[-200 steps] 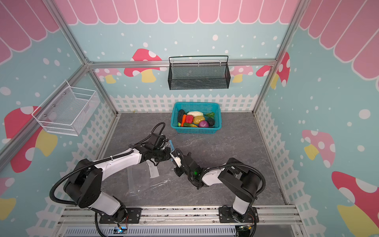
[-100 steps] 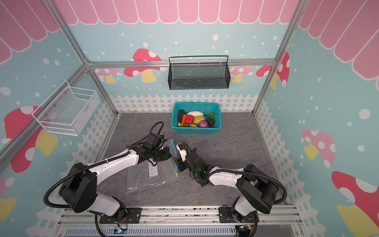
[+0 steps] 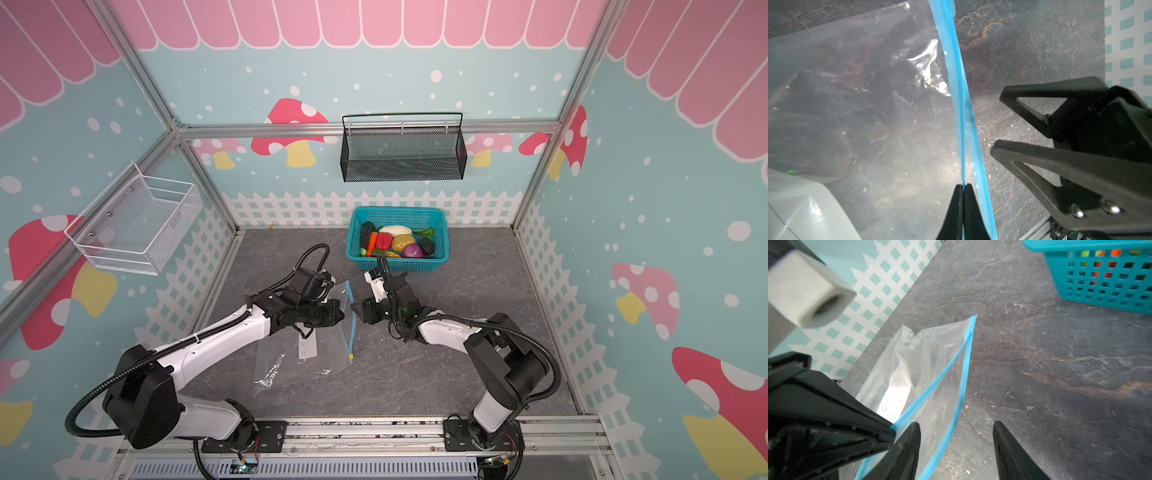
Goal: Place the food in the zip-top bag and seal the zipper
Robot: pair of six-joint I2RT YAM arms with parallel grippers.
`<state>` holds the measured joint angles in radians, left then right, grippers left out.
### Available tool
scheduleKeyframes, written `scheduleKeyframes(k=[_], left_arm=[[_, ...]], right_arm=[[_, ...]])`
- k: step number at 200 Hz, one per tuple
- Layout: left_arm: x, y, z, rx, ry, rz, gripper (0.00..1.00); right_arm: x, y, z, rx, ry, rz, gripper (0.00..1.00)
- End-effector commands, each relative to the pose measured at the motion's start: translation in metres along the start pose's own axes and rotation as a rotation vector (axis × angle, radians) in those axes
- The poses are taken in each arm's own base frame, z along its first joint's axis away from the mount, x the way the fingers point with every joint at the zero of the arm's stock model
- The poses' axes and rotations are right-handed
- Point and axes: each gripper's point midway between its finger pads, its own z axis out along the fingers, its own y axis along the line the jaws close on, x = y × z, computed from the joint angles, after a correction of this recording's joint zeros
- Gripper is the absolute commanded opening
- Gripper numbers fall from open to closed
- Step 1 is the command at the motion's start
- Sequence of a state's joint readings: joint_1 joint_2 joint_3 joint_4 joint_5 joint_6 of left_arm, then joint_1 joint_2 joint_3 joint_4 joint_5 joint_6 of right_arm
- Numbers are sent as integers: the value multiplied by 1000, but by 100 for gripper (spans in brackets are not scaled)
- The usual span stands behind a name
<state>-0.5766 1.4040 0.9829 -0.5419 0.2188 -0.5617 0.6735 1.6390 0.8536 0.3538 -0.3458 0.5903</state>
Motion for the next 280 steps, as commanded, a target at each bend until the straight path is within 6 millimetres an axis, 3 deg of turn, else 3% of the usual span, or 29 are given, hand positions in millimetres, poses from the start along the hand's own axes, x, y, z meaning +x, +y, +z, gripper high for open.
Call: scheduleKeyframes(k=[1,95,208,214,219,280], left_arm=[[-5,-4,-12,-9,-27,41,0],[-17,-11,-34,-17,-85,72,0],[-25,-21,-77,-15,-159,109,0],[-25,-21,-78,-18,-157,109,0],[-24,-22,-79,-17,-156,109,0],[-24,-10,-72,-79,-160,115,1]], right_arm=[[15,4,7,-51,99,114,60],[42,-18,37,-24,191,144,54],[35,-20,53,-35,171,195,48],[33,-19,53,-39,169,195,48],[44,-25,59,-29,193,209,48],[42,-25,65,-44,196,211,48]])
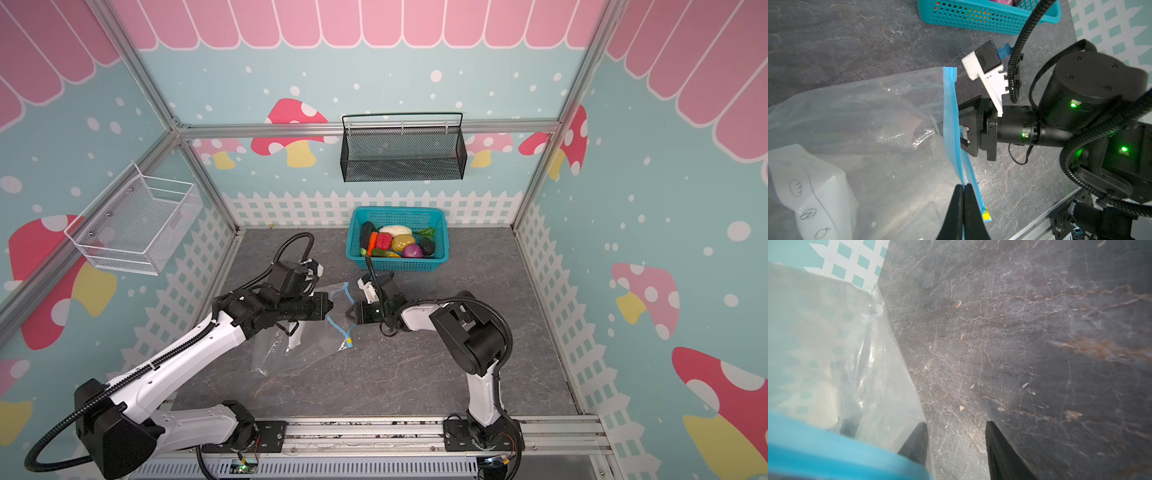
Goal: Place the food in the zip-top bag and seal the zipper
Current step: 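Release the zipper and move the right gripper toward the teal basket, then lower the open right gripper into the teal basket over the vegetables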
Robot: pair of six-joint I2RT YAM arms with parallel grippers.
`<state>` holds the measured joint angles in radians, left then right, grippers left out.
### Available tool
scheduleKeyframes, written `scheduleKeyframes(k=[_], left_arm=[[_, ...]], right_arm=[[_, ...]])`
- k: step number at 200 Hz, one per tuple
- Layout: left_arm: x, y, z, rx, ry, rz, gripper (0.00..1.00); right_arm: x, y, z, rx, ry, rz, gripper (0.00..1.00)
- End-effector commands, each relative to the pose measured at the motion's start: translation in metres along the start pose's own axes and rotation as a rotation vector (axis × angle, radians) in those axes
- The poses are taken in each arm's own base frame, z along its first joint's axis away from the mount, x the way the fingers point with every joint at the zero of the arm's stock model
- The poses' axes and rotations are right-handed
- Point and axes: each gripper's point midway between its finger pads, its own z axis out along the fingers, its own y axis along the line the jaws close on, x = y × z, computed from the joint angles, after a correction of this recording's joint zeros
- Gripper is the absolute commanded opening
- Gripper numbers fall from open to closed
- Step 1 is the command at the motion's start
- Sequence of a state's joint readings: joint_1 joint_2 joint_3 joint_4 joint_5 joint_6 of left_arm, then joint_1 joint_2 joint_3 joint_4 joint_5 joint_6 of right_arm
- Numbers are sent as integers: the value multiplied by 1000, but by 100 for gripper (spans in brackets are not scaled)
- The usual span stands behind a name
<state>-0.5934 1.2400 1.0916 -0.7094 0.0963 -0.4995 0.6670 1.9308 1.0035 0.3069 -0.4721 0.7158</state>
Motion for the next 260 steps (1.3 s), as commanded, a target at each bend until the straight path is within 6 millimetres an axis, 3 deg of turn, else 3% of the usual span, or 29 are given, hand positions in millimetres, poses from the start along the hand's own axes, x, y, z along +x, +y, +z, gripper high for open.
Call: scheduleKeyframes(k=[1,79,83,103,147,172,199,219,229,260], left_arm=[[-1,5,-1,-38,-11,25,1],[4,24,23,-107,-19,-21,0],[5,24,25,-108,-13,-23,0],[9,26,36,-120,15,-49,0],[11,27,52,-125,38,-91,0],[9,23,58,-107,39,-98,0],[6,21,62,-104,45,-92,0],[5,21,66,-108,51,-87,0],[4,20,67,-109,53,-85,0],[2,20,69,-111,55,-79,0]], right_arm=[[-7,3,4,-21,-10,5,48],[-2,5,-6,-17,-8,-9,54],[-9,12,-15,-24,-30,-22,55],[-10,11,-29,0,-50,-31,58],[-27,-6,-71,133,-99,-71,62],[-73,-21,-98,255,-178,-125,58],[-132,-57,-112,485,-192,-192,51],[-167,-75,-116,569,-210,-208,50],[-178,-94,-107,613,-187,-203,50],[-217,-121,-101,693,-153,-205,50]])
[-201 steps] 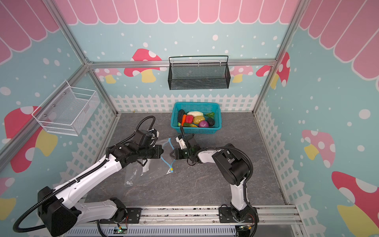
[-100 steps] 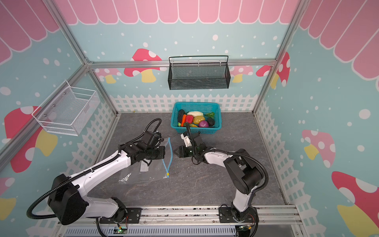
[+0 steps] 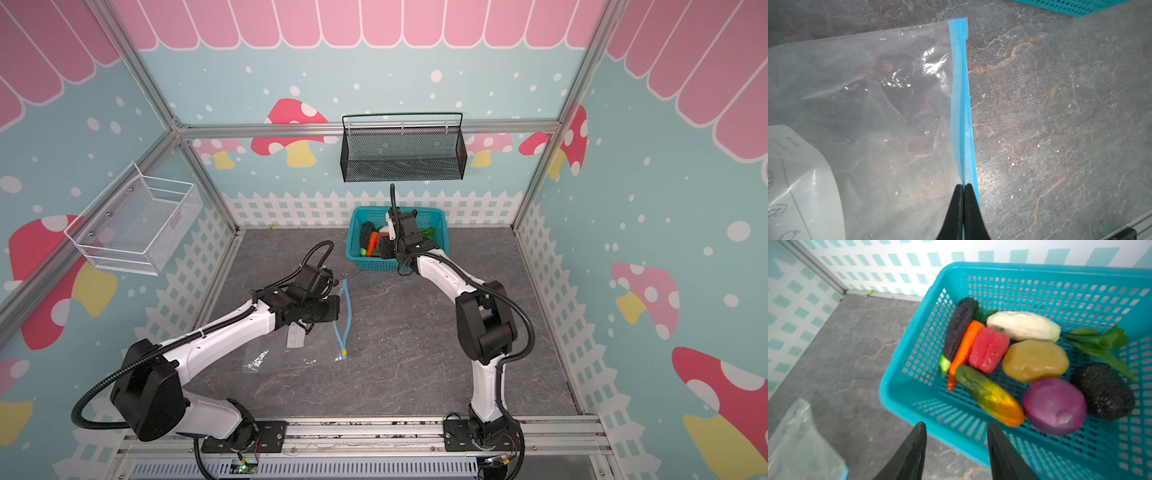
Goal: Place the food in the zip-top bag and seal the zipper
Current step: 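Lower the open right gripper into the teal basket over the vegetables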
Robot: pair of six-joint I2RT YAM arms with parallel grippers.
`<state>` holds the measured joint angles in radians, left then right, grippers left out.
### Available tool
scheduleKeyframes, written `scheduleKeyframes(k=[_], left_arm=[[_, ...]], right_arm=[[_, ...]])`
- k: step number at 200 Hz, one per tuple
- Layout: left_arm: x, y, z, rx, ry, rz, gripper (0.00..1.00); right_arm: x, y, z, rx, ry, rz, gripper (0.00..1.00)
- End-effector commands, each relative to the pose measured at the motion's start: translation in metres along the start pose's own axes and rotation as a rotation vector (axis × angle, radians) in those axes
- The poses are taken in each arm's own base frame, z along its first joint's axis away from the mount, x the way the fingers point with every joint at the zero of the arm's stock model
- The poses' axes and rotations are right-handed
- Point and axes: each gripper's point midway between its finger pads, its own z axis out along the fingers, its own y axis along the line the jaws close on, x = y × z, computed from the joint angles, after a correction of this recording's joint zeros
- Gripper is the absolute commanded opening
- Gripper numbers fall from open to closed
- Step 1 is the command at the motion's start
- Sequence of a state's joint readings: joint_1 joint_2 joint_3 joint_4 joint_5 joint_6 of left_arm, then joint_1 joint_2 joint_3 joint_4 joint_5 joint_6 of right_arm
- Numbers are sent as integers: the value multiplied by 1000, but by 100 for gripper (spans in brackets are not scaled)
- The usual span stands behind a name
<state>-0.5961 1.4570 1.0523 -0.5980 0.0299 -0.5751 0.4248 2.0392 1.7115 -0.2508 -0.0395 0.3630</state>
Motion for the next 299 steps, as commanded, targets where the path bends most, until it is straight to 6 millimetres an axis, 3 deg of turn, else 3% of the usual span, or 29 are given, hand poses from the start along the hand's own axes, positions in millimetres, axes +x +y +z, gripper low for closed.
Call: scheduleKeyframes(k=[1,21,56,118,209,249,299], left_arm=[[-12,-10,-5,23,-30,3,0],[-13,-7,-4,8,-32,6,0],[-10,-4,1,-5,-19,9,0],[-11,-4,3,-8,-6,22,0],[-9,-4,8,-14,9,21,0],[-8,-6,10,-4,21,15,0],[-4,-8,11,2,32,12,0]], right_arm=[[20,-32,23,123,149,-63,50],[15,-41,34,142,196,-80,50],[28,-48,40,136,276,-93,49],[57,-47,31,111,364,-90,48],[76,-43,6,99,386,-79,47],[54,-53,14,140,333,-81,47],[79,-61,17,167,415,-88,48]])
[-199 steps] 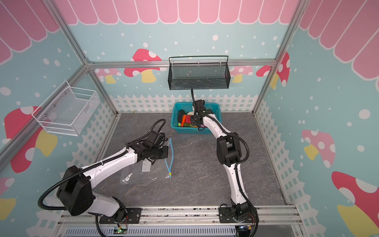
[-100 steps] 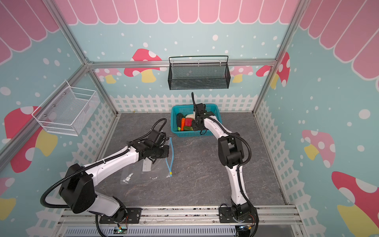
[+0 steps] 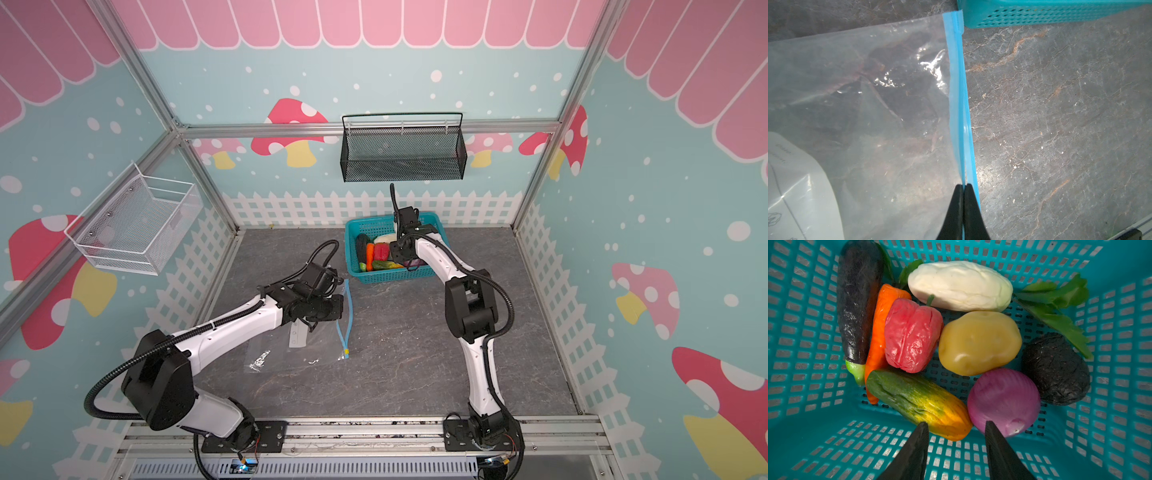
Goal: Place the food in the zip-top bag and seal the zipper
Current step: 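Lower the open right gripper into the teal basket over the vegetables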
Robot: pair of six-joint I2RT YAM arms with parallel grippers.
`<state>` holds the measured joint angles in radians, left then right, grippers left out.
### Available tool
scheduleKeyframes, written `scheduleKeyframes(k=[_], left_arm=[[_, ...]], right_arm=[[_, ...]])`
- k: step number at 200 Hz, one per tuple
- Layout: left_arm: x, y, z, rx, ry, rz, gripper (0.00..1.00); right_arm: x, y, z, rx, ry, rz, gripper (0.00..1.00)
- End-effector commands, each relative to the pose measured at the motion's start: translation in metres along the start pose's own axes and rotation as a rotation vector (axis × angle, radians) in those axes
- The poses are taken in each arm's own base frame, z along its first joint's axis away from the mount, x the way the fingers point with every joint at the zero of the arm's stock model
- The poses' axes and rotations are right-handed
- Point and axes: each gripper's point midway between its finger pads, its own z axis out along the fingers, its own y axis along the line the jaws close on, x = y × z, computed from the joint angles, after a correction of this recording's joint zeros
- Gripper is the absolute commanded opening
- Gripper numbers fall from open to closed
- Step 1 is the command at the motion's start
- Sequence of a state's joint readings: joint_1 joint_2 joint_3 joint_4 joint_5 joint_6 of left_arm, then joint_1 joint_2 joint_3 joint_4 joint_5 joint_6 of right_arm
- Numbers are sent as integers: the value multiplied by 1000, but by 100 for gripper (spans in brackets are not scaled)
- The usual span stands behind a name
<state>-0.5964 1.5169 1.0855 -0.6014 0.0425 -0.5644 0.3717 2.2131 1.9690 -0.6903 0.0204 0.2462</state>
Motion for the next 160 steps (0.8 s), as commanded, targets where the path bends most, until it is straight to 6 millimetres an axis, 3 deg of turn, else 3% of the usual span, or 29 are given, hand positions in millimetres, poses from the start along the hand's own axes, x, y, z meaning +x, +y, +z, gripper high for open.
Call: scheduleKeyframes(k=[1,92,160], left_arm=[[-3,-5,-1,9,1,1,0],[-1,-5,6,2,14,1,0],[-1,-5,10,3,14,2,0]], right_arm=[[23,-7,10,25,74,-17,48],[52,-7,-8,22,106,-11,47],[89,4,-23,10,129,-5,48]])
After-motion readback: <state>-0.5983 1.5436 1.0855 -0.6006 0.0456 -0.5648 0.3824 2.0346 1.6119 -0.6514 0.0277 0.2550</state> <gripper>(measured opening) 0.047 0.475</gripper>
